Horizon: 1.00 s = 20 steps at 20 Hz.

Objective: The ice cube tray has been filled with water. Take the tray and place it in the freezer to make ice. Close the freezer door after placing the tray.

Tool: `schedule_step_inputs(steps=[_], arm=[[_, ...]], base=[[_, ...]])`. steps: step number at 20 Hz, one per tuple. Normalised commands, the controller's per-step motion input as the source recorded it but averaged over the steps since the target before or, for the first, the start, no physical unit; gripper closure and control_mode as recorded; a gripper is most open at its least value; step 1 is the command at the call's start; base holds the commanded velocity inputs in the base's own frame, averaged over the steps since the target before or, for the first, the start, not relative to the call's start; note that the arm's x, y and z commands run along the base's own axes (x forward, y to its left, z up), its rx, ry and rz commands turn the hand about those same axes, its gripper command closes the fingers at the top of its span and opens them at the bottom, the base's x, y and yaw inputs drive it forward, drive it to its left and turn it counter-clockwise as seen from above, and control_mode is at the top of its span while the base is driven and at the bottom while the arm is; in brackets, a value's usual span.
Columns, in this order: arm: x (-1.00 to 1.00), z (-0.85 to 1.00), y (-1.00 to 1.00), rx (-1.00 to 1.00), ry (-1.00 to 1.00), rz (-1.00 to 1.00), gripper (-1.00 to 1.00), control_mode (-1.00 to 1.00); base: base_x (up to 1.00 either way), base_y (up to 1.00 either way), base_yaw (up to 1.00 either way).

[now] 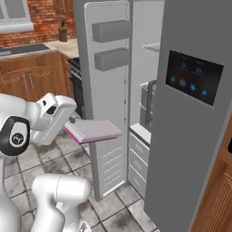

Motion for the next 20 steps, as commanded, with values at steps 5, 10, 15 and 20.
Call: schedule_step_inputs(steps=[5, 10, 15, 20], arm=[[0.00, 0.00, 0.00, 0.00, 0.00, 0.00, 1.00, 1.00], [0.00, 0.00, 0.00, 0.00, 0.00, 0.00, 1.00, 1.00], [0.00, 0.00, 0.00, 0.00, 0.00, 0.00, 1.00, 1.00], [0.00, 0.00, 0.00, 0.00, 0.00, 0.00, 1.00, 1.00]], base=[[0.31, -0.62, 0.03], [0.41, -0.39, 0.00], [0.45, -0.02, 0.00], [0.44, 0.00, 0.00]])
